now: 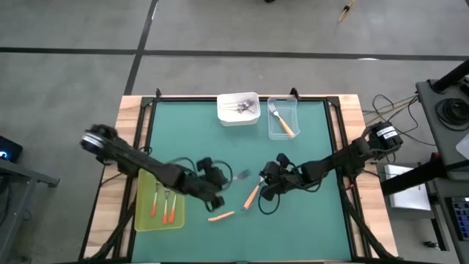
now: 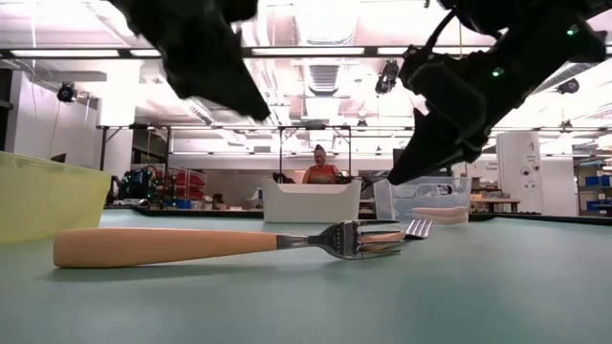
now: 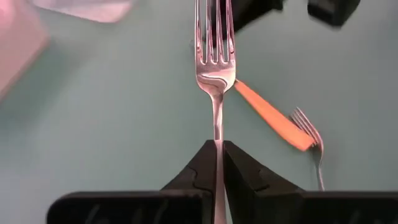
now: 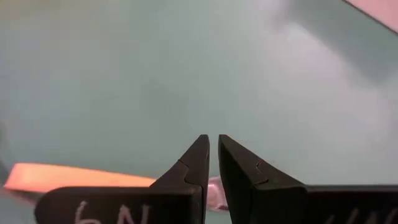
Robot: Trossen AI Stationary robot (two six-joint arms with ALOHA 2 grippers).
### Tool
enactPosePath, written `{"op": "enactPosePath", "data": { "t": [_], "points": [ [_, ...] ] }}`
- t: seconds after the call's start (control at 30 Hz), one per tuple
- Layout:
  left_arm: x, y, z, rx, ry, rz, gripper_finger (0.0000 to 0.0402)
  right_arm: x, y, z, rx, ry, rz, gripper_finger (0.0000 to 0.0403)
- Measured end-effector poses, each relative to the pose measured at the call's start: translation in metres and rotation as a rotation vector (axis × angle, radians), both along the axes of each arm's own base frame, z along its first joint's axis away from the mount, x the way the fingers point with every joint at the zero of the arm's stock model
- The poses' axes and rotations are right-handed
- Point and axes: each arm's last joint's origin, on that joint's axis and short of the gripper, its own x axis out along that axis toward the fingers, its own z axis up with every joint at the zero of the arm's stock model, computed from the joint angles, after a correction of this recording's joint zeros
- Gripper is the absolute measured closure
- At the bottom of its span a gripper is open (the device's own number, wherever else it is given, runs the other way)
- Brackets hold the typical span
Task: Sort silverware by color (type)
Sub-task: Put the orange fork into the yellow bin
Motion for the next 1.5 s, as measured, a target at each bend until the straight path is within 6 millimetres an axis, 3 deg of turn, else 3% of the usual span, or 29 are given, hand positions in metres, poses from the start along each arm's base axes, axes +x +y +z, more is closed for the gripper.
{"op": "enactPosePath", "data": {
  "t": [0.2, 0.43, 0.63, 0.87, 1.0, 1.2, 1.5],
  "points": [
    [-0.038, 0.021, 0.067, -0.04, -0.159, 0.072, 0.04, 0.005, -0.018, 0.007, 0.0, 0.013, 0.018, 0.0376],
    [-0.085, 0.04, 0.103, -0.174, -0.22, 0.194, 0.0401, 0.005, -0.042, 0.01, -0.043, 0.061, -0.017, 0.0376],
    [-0.126, 0.047, 0.103, -0.396, -0.066, 0.314, 0.0401, 0.004, -0.066, 0.019, -0.053, 0.048, -0.083, 0.0376],
    [-0.154, 0.037, 0.089, -0.561, 0.22, 0.406, 0.0401, 0.004, -0.075, 0.021, -0.025, 0.047, -0.074, 0.0376],
    [-0.159, 0.026, 0.083, -0.681, 0.412, 0.398, 0.0401, 0.004, -0.077, 0.021, -0.025, 0.046, -0.08, 0.0376],
    [-0.162, 0.006, 0.075, -0.765, 0.558, 0.414, 0.0402, 0.005, -0.077, 0.021, -0.033, 0.048, -0.073, 0.0376],
    [-0.165, 0.002, 0.06, -0.677, 0.606, 0.719, 0.0402, 0.004, -0.078, 0.021, -0.032, 0.051, -0.076, 0.0376]
  ]
}}
